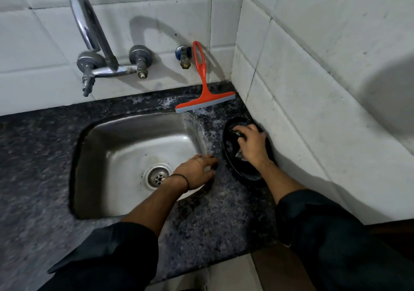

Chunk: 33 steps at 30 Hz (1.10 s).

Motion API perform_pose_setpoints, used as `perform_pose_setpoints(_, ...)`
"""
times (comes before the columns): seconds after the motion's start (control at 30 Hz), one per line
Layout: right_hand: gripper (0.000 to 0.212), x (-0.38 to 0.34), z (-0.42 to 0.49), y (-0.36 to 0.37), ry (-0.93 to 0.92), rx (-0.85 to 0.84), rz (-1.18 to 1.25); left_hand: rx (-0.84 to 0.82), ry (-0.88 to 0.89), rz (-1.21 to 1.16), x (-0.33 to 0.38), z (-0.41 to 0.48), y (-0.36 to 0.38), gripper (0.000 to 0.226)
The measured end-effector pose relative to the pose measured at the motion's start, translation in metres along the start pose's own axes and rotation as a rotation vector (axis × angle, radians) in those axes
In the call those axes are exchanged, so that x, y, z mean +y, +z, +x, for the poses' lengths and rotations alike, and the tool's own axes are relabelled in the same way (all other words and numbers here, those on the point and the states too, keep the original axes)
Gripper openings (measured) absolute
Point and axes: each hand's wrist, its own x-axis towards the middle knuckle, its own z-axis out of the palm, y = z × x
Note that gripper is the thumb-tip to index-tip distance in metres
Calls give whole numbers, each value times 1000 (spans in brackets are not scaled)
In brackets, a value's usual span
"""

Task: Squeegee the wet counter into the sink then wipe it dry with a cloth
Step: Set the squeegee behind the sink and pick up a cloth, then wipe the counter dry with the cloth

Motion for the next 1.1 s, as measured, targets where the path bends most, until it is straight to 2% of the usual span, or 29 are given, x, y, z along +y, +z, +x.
perform_pose_setpoints(0.17,35,-31,4,-28,201,189,544,218,-57,-246,-24,-27,-17,31)
perform_pose_setpoints(0.33,39,-93,-27,-20,204,151,846,339,-133,-411,-66,-72,-32,26)
perform_pose_setpoints(0.47,39,-167,-68,19,212,-72,1098,446,-176,-481,-118,-129,-45,23)
perform_pose_setpoints(0.57,39,-225,-102,56,229,-266,1193,543,-246,-529,-164,-188,-53,20)
perform_pose_setpoints(0.77,48,-351,-175,136,264,-665,1253,757,-445,-625,-277,-341,-52,20)
perform_pose_setpoints(0.87,55,-410,-210,179,225,-865,1244,866,-570,-678,-324,-423,-41,19)
perform_pose_setpoints(0.97,51,-461,-238,214,190,-1004,1222,980,-685,-693,-357,-488,-31,19)
perform_pose_setpoints(1.1,46,-527,-269,254,161,-1147,1234,1046,-816,-685,-392,-554,-28,21)
